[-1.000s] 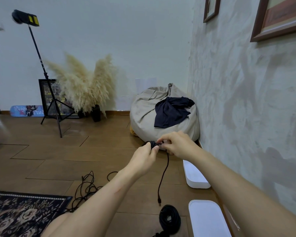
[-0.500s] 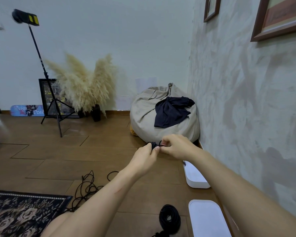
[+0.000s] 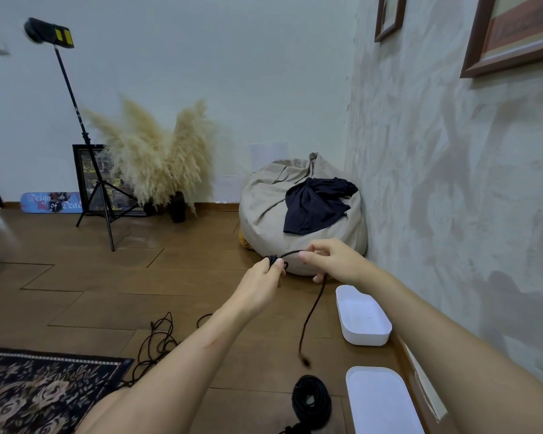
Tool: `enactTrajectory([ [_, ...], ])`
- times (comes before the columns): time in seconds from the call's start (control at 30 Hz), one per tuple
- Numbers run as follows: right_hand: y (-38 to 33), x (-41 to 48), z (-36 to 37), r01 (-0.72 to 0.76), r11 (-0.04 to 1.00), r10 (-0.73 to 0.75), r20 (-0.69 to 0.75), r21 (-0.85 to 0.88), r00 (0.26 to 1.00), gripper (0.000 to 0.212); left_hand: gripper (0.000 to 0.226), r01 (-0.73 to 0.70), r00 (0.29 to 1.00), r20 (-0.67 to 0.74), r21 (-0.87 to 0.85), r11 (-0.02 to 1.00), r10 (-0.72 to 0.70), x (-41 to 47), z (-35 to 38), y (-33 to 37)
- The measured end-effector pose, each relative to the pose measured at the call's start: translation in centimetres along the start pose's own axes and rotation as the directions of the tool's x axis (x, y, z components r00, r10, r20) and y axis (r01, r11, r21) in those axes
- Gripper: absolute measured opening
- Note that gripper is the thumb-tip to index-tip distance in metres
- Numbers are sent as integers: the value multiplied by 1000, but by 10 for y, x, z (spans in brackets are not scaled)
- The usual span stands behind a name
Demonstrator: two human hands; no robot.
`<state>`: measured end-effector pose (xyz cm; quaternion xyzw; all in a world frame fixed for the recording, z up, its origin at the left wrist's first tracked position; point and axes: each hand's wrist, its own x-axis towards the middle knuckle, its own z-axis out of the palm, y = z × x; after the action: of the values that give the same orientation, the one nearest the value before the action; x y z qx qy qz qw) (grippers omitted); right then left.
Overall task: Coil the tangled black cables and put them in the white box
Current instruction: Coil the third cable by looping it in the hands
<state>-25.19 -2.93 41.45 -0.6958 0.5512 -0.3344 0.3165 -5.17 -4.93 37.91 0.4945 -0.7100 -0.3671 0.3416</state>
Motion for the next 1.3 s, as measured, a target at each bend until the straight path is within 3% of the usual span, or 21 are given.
enactTrajectory([
  [0.17, -15, 0, -6, 194, 981, -188, -159, 18, 969, 14, 39, -25, 994, 96, -211, 977, 46, -2, 4, 5],
  [0.43, -11, 2, -12, 203, 976, -172, -282, 83, 944, 14, 35, -104, 980, 137, -268, 958, 145, -11, 7, 22],
  [0.57, -4, 4, 0, 95, 983, -50, -269, 160, 962, 15, 34, -156, 970, 128, -320, 935, 206, -16, 8, 33],
  [0.8, -10, 2, 22, 75, 941, -33, -133, 330, 991, 26, 33, -189, 974, 31, -431, 882, 224, -11, 1, 39],
  [1.07, -12, 3, 73, 6, 1000, -7, 40, 18, 999, 31, 29, -139, 981, -192, -557, 819, 36, 5, 3, 32],
  [1.3, -21, 8, 64, 22, 997, -16, 81, -76, 997, 38, 30, -117, 958, -285, -307, 944, 26, 11, 1, 22],
])
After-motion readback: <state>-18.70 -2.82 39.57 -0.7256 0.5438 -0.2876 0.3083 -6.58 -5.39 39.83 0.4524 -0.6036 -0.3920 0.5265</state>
